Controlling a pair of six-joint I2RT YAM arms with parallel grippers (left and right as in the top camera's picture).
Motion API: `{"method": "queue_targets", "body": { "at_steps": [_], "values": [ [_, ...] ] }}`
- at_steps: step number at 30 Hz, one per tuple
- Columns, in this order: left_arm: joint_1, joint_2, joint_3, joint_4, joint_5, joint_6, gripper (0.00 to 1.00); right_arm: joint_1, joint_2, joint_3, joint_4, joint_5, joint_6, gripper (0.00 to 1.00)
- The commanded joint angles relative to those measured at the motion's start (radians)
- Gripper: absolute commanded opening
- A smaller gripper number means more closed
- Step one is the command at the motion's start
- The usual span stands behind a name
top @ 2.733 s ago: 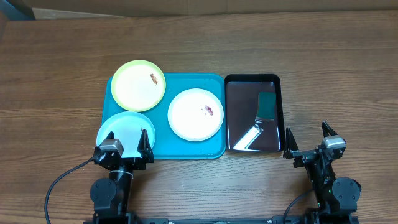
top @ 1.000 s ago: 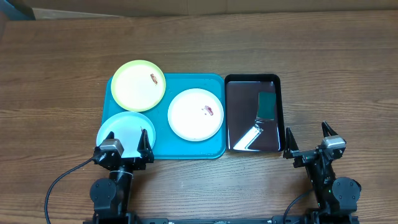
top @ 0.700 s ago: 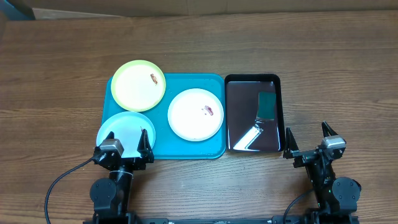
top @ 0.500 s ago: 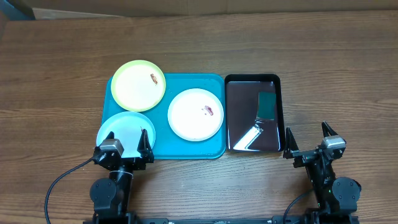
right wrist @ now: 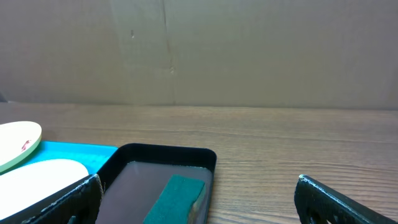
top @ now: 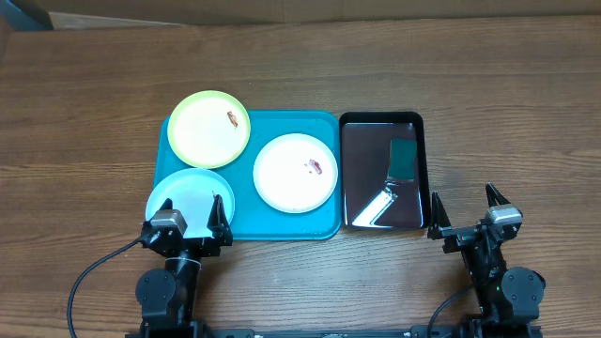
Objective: Clean dirty plates on tray and stack at the side
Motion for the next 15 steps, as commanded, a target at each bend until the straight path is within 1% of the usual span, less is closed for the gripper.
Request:
{"method": "queue_targets", "body": {
  "at_steps": [1, 8, 12, 15],
  "values": [
    [-0.008, -0.008, -0.004, 0.0, -0.006, -0.006, 1.0, 0.0, -0.01, -0.011, 0.005, -0.005, -0.004, 1.0],
    [-0.008, -0.008, -0.004, 0.0, -0.008, -0.007, 1.0, 0.0, -0.01, -0.011, 0.005, -0.005, -0.004, 1.0],
    [-0.008, -0.008, 0.005, -0.006, 0.093, -0.006, 1.0, 0.0, -0.01, -0.011, 0.005, -0.006, -0.004, 1.0],
    [-0.008, -0.008, 0.058, -0.085, 0.152, -0.007, 1.0, 0.0, -0.01, -0.011, 0.005, -0.005, -0.004, 1.0]
  ]
}}
